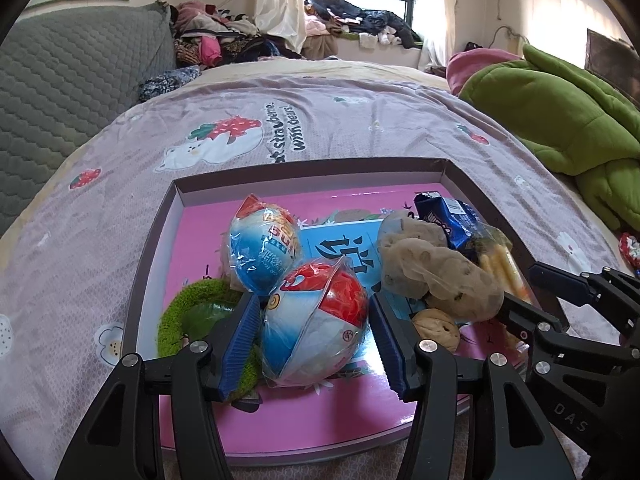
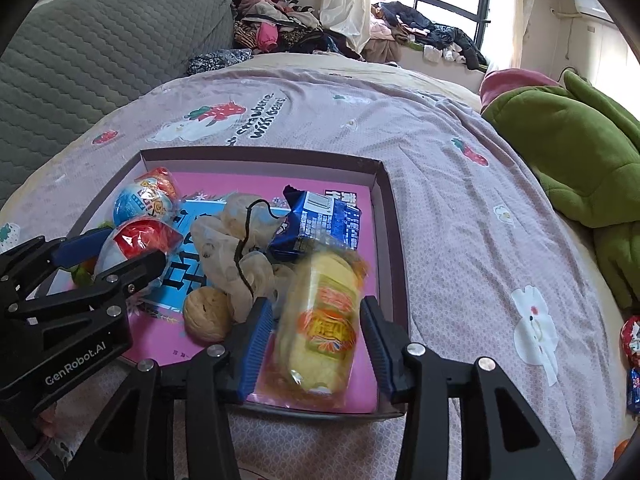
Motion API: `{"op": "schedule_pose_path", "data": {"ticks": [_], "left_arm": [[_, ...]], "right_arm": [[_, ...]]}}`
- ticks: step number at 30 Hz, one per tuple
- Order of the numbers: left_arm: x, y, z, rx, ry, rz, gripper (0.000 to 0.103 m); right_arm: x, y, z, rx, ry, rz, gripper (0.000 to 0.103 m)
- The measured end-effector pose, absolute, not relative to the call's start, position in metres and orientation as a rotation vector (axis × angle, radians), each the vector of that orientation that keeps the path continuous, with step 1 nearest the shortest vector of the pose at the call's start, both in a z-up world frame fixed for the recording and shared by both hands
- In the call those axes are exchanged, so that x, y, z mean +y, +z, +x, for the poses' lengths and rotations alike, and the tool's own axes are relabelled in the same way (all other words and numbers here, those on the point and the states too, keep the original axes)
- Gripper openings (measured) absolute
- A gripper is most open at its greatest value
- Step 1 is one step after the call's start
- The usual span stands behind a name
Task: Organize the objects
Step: 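Lower the egg into the tray with the left gripper while the right gripper lowers the cake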
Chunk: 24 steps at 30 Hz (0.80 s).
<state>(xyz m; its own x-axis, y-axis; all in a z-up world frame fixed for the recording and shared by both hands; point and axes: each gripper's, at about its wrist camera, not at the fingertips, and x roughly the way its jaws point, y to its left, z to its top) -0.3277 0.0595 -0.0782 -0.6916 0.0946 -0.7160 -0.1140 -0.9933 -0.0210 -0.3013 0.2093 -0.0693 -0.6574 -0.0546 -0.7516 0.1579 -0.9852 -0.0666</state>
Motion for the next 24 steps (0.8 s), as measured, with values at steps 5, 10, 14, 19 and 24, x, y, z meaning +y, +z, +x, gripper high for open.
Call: {"op": "schedule_pose_path", "data": {"ticks": [5,10,14,19,24], "left_arm": [[0.059,-0.077,-0.327,0.033,2.785,-1.189,0.058],[0.056,-0.078,-0.329,0.003,2.763,-1.212,0.059],[0.056,-0.080,-0.328,0.007,2.764,-1.219,0.060],[0.057,-0.074,-0.326,0.002,2.771,-1.190,0.060],[0.055,-0.073,-0.327,-0.002,2.770,-1.188,0.060]], "right_arm": [[0.210,-0.066,-0.301,0.187,-2.753,1.240,0.046],[0.211,-0.062,-0.300,0.185,-2.757,1.241,0.047],[0.213,-0.060,-0.300,0.180,-2.761,1.238,0.047],[0.214,-0.058,-0.301,0.171,-2.770,1.234,0.047],[0.215,-0.056,-0.301,0.164,-2.771,1.231,0.047]]}}
